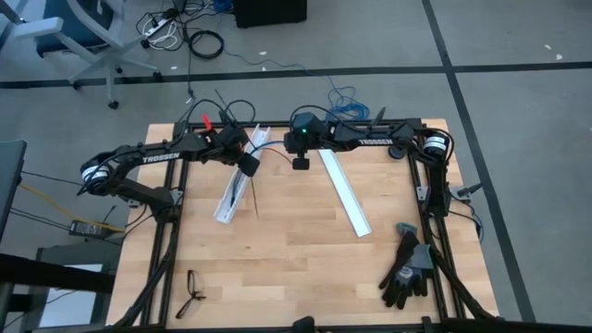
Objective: Ziptie cables
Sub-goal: Put the ziptied cables into the white cable duct
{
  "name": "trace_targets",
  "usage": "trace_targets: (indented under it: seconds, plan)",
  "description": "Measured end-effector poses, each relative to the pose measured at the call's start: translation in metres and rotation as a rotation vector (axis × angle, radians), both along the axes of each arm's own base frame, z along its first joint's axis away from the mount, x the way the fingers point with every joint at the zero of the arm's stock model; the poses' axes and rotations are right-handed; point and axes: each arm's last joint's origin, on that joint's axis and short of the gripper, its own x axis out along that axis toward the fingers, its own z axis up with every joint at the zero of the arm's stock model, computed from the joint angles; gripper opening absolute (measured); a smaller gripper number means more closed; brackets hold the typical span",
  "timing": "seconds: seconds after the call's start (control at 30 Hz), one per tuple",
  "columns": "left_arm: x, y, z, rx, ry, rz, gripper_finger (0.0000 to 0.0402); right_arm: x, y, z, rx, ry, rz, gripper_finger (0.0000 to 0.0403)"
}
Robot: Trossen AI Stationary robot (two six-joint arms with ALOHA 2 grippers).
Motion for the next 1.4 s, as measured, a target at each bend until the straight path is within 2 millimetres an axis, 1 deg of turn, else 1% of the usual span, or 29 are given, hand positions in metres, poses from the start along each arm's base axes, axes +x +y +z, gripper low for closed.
trace_targets:
  seconds: [0.23, 0.43, 0.57, 0.67, 0.83, 0.97, 1.07, 1.13, 1.2, 1.3, 1.33, 1.4]
  plan:
    - [0.002, 0.003, -0.001, 0.045, 0.005, 0.040, 0.0135, 0.003, 0.001, 0.004, -0.018, -0.048, 0.005, 0.0092]
    - [0.010, 0.009, -0.024, -0.004, 0.072, 0.081, 0.0135, 0.003, 0.001, 0.004, -0.017, -0.047, 0.004, 0.0121]
    - [0.015, 0.012, -0.041, -0.026, 0.129, 0.085, 0.0135, 0.003, 0.001, 0.004, 0.006, -0.057, -0.014, 0.0129]
    - [0.018, 0.014, -0.049, -0.021, 0.155, 0.096, 0.0135, 0.003, 0.001, 0.003, 0.025, -0.060, -0.028, 0.0130]
    - [0.021, 0.015, -0.056, -0.052, 0.164, 0.081, 0.0135, 0.002, 0.001, 0.001, 0.042, -0.044, -0.038, 0.0129]
    - [0.023, 0.009, -0.057, -0.047, 0.190, 0.018, 0.0135, 0.000, 0.001, 0.000, 0.039, -0.026, -0.077, 0.0130]
    - [0.025, 0.001, -0.058, -0.060, 0.227, -0.066, 0.0135, -0.004, 0.003, -0.005, 0.112, 0.022, -0.103, 0.0129]
    - [0.026, -0.005, -0.059, -0.068, 0.249, -0.114, 0.0135, -0.008, 0.006, -0.009, 0.208, 0.064, -0.095, 0.0128]
    - [0.027, -0.010, -0.059, -0.073, 0.264, -0.144, 0.0135, -0.010, 0.011, -0.013, 0.347, 0.081, -0.047, 0.0128]
    - [0.028, -0.014, -0.060, -0.075, 0.268, -0.164, 0.0135, -0.008, 0.022, -0.012, 0.563, 0.051, 0.071, 0.0127]
    - [0.029, -0.016, -0.060, -0.076, 0.268, -0.171, 0.0135, -0.006, 0.027, -0.012, 0.599, 0.044, 0.089, 0.0125]
    - [0.030, -0.019, -0.060, -0.074, 0.266, -0.183, 0.0134, -0.002, 0.039, -0.012, 0.603, 0.050, 0.107, 0.0121]
